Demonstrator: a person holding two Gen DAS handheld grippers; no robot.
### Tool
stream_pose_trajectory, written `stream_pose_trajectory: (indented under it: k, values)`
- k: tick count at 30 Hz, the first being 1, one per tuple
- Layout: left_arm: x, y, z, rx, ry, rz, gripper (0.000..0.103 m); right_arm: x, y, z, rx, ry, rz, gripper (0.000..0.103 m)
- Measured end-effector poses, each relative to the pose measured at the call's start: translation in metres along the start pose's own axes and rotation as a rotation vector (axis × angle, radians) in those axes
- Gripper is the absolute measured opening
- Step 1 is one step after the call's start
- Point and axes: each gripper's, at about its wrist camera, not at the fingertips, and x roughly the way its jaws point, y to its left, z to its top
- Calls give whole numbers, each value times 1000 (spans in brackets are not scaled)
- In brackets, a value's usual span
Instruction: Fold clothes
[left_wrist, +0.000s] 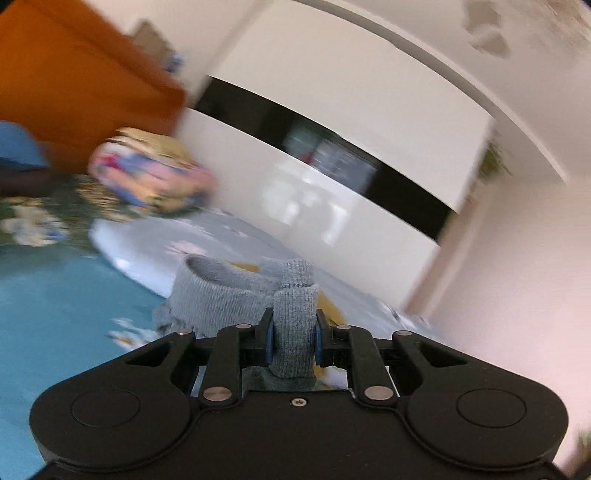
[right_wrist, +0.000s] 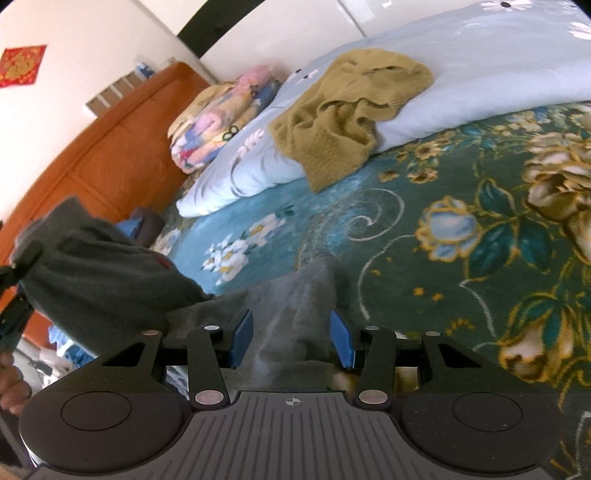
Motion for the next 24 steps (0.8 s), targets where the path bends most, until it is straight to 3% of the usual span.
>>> stream_pose_trajectory:
  k: [6,9,13,14,17,21,24]
  values:
    - [49,-47,-79,129,246,-57,16,-5,-18,-4,40,-9,-9,43]
    - [61,-54,-118,180,353,-57,17,-8,-24,-5,52,-15,-7,43]
    - [72,-52,-146,218,447,-62,21,-6,-27,-5,72,-21,9,43]
    - [72,-53,-149,236,457,-63,23,-5,-27,-5,75,-21,15,43]
    - [59,-53,-145,220,458,-102,46,-2,-21,-4,61,-23,43,43]
    - [23,-35,-128,98,411,-121,51,2,-7,0,24,-34,92,43]
    - [0,-12,-115,68,333,-22,54,10,8,5,-20,-27,128,43]
